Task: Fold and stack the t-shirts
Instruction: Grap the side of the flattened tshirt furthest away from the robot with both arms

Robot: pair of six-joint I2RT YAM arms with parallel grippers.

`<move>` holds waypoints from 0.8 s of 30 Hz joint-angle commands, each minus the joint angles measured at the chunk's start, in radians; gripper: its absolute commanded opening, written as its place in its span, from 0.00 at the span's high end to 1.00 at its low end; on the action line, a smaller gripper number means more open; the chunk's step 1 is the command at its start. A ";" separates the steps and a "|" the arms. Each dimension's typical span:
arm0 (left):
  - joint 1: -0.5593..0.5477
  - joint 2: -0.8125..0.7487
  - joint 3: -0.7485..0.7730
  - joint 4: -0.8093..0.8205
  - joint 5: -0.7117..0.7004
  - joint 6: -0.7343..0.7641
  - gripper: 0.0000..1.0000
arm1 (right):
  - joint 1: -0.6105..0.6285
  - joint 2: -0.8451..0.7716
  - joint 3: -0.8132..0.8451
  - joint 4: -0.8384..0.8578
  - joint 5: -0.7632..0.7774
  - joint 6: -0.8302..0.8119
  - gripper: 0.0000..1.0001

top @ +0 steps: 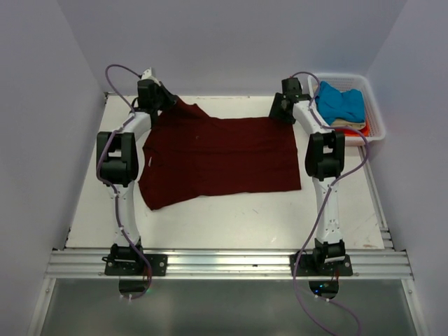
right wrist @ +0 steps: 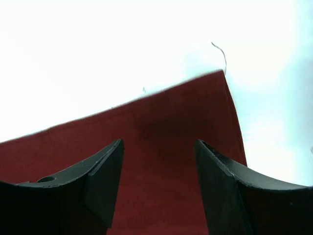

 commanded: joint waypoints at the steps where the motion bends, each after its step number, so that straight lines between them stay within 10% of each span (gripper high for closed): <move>1: 0.008 -0.059 -0.015 -0.005 0.036 0.031 1.00 | -0.010 0.041 0.101 -0.051 -0.027 -0.036 0.36; 15: 0.008 -0.079 -0.032 -0.047 0.060 0.074 1.00 | -0.039 0.096 0.186 -0.108 0.204 -0.167 0.18; 24: 0.008 -0.080 -0.042 -0.062 0.070 0.089 1.00 | -0.084 0.176 0.212 -0.094 0.059 -0.207 0.16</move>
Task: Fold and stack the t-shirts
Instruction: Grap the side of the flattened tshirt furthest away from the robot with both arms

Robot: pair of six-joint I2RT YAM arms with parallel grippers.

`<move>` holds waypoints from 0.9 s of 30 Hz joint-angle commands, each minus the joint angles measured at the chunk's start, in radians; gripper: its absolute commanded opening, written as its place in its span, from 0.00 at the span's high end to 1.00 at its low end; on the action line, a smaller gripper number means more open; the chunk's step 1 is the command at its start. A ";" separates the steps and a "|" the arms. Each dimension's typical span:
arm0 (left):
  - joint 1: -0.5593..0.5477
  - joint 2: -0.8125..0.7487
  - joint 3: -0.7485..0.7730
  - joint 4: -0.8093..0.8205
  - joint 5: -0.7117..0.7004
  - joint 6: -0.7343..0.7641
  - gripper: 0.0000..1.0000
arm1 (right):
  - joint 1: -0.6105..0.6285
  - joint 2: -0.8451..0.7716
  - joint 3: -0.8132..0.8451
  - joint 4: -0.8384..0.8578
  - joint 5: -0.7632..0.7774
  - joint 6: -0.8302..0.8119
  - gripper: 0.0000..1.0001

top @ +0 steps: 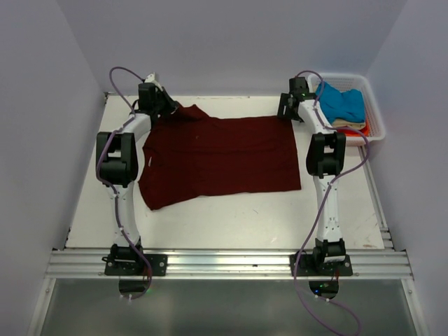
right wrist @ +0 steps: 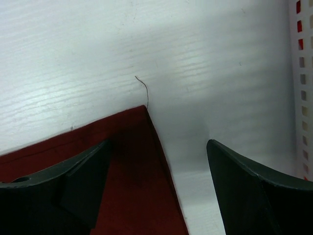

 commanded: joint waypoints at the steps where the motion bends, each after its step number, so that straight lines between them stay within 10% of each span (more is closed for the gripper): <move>1: 0.008 -0.070 -0.010 0.003 0.022 0.037 1.00 | -0.026 0.055 0.030 -0.006 -0.077 -0.037 0.17; 5: 0.008 -0.070 -0.013 0.000 0.026 0.040 1.00 | -0.029 0.073 0.025 0.003 -0.113 -0.037 0.33; 12: 0.008 -0.067 -0.028 0.007 0.046 0.036 1.00 | -0.029 0.069 -0.009 0.018 -0.122 -0.035 0.98; 27: 0.010 -0.088 -0.042 0.018 0.053 0.057 1.00 | -0.026 -0.124 -0.167 0.080 -0.113 0.008 1.00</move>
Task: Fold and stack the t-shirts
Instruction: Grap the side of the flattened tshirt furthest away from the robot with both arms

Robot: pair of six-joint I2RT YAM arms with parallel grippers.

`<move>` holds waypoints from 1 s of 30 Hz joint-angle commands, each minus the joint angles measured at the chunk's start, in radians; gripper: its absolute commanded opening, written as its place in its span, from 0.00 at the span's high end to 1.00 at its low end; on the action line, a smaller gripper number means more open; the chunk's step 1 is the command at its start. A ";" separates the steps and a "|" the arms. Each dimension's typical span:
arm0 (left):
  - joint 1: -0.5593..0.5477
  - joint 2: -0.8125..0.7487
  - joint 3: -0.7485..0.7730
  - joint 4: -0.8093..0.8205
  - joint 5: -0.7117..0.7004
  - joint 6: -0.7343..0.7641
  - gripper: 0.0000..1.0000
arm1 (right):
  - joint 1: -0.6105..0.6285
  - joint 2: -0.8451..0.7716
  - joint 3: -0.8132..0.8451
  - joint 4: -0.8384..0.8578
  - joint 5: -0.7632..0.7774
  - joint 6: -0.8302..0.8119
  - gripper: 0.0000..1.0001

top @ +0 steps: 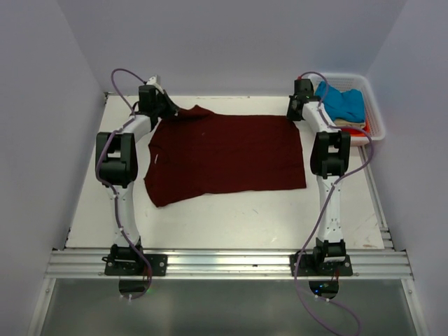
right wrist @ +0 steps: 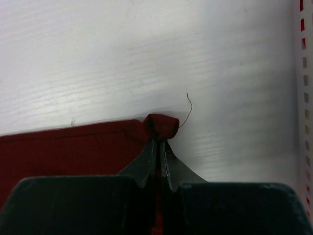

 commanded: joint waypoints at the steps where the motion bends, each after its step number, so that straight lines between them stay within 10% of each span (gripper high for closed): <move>1: 0.010 -0.088 -0.013 0.030 0.019 0.037 1.00 | 0.001 -0.098 -0.074 -0.027 -0.004 0.021 1.00; 11: 0.010 -0.120 -0.022 0.041 0.030 0.043 1.00 | 0.001 -0.204 -0.130 -0.012 0.017 0.021 1.00; 20: 0.010 -0.106 -0.019 0.045 0.053 0.029 1.00 | 0.001 -0.125 0.003 -0.071 0.036 0.012 0.36; 30: 0.010 -0.099 0.007 0.029 0.059 0.037 1.00 | 0.001 0.044 0.187 -0.111 0.048 0.013 0.42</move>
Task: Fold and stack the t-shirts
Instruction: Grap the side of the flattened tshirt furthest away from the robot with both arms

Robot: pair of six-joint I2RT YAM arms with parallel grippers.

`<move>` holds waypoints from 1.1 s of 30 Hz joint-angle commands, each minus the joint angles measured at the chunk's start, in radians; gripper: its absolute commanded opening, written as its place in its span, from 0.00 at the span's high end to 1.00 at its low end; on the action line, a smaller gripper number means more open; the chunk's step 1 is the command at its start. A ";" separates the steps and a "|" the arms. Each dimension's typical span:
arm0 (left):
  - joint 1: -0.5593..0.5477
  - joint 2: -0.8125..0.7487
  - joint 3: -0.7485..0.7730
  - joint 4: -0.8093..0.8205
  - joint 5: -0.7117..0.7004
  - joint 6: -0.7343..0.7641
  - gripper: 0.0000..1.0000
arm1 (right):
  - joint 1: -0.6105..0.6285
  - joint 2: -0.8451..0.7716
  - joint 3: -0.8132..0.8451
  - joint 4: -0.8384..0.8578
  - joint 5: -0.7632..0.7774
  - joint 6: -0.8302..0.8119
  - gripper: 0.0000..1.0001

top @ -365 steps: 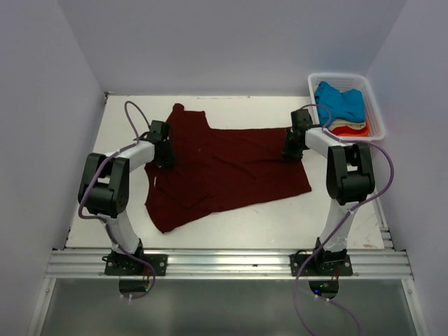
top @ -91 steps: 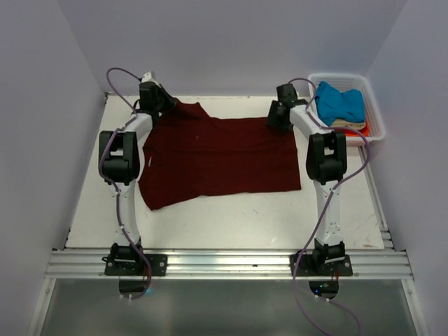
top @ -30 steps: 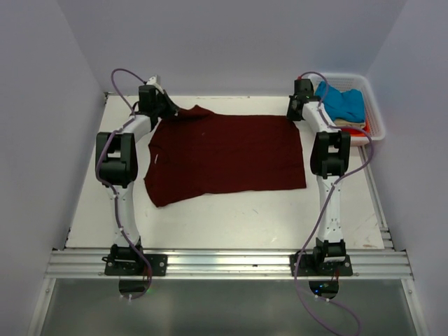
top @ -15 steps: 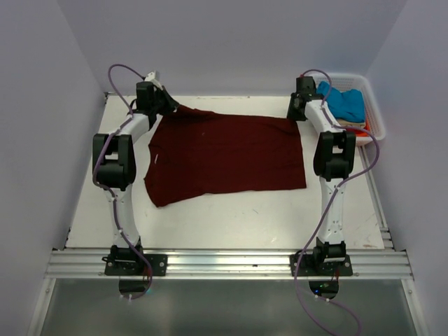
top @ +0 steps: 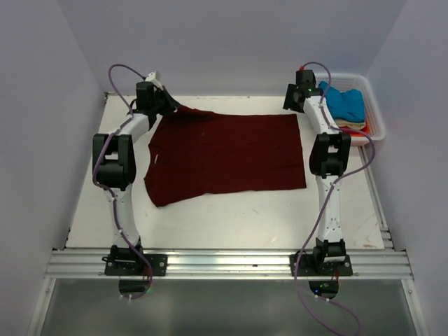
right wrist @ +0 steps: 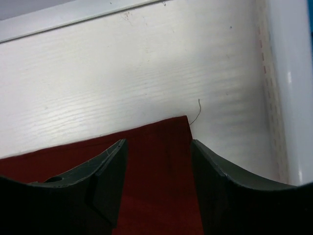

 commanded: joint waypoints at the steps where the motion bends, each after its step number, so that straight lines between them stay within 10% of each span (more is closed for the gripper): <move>1: 0.010 -0.042 0.022 0.020 0.024 0.022 1.00 | -0.001 0.063 0.043 -0.037 0.030 -0.003 0.43; 23: 0.034 -0.091 -0.034 0.023 0.048 0.028 1.00 | -0.004 0.134 0.091 -0.009 0.190 0.009 0.48; 33: 0.039 -0.085 -0.044 0.026 0.057 0.022 1.00 | -0.004 0.088 0.017 0.063 0.202 0.010 0.34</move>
